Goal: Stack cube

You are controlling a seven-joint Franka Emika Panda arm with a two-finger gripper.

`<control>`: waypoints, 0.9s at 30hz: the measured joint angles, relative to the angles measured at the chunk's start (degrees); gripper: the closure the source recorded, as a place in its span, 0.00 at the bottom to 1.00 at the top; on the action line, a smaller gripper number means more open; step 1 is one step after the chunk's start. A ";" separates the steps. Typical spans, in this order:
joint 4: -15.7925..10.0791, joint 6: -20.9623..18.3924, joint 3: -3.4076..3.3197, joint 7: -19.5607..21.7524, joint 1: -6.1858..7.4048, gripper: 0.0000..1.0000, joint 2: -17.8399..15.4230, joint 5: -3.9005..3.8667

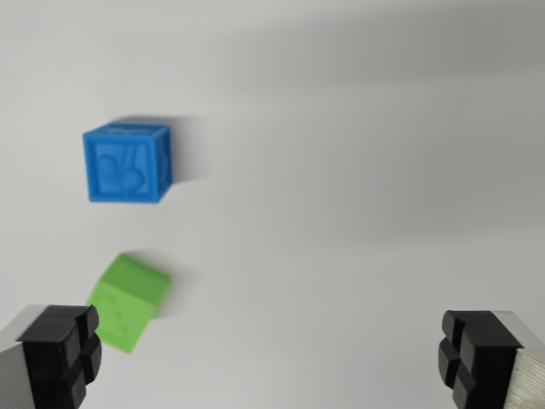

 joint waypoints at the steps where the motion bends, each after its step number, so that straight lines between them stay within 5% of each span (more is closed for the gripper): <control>1: -0.35 0.27 0.02 0.38 0.11 0.00 -0.11 0.00; 27: -11.47 9.57 1.41 13.73 3.21 0.00 -2.19 0.17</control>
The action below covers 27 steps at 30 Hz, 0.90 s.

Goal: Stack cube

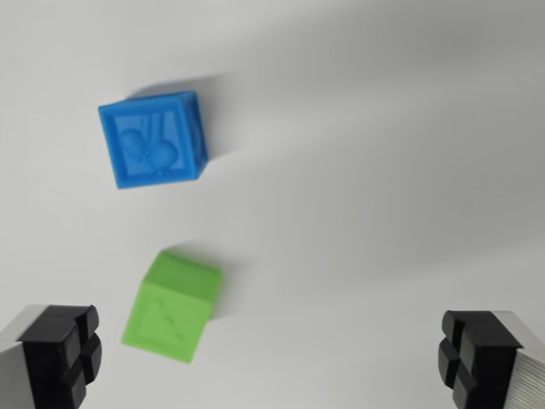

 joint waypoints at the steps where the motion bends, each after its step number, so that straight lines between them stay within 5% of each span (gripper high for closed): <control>1: -0.27 0.22 0.04 0.36 0.09 0.00 -0.02 0.01; 27: -11.75 13.12 2.51 19.05 4.63 0.00 0.65 0.24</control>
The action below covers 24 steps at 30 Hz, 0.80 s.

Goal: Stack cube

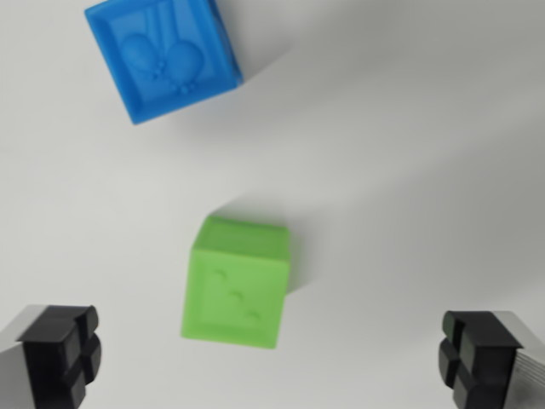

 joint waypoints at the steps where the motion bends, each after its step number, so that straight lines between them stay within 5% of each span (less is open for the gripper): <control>1: -0.42 0.56 0.13 0.87 0.21 0.00 0.14 0.00; 16: -5.50 9.49 1.53 14.15 4.10 0.00 3.56 -0.05; 24: -5.65 14.42 1.34 15.82 4.83 0.00 8.40 -0.41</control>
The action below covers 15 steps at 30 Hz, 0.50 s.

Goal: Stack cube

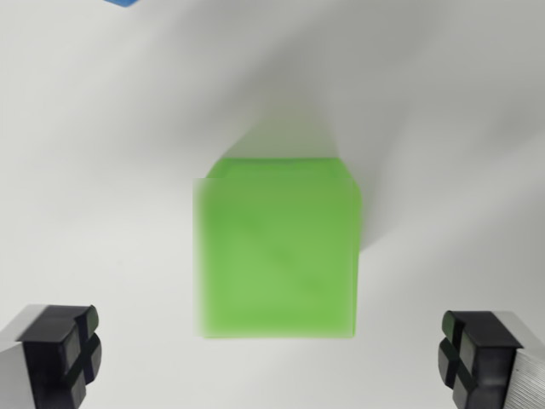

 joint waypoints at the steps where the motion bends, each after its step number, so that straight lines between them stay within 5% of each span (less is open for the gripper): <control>1: 0.07 0.77 -0.07 0.05 0.01 0.00 0.91 -0.08; 15: 1.73 7.91 -1.00 0.55 0.81 0.00 9.66 -0.66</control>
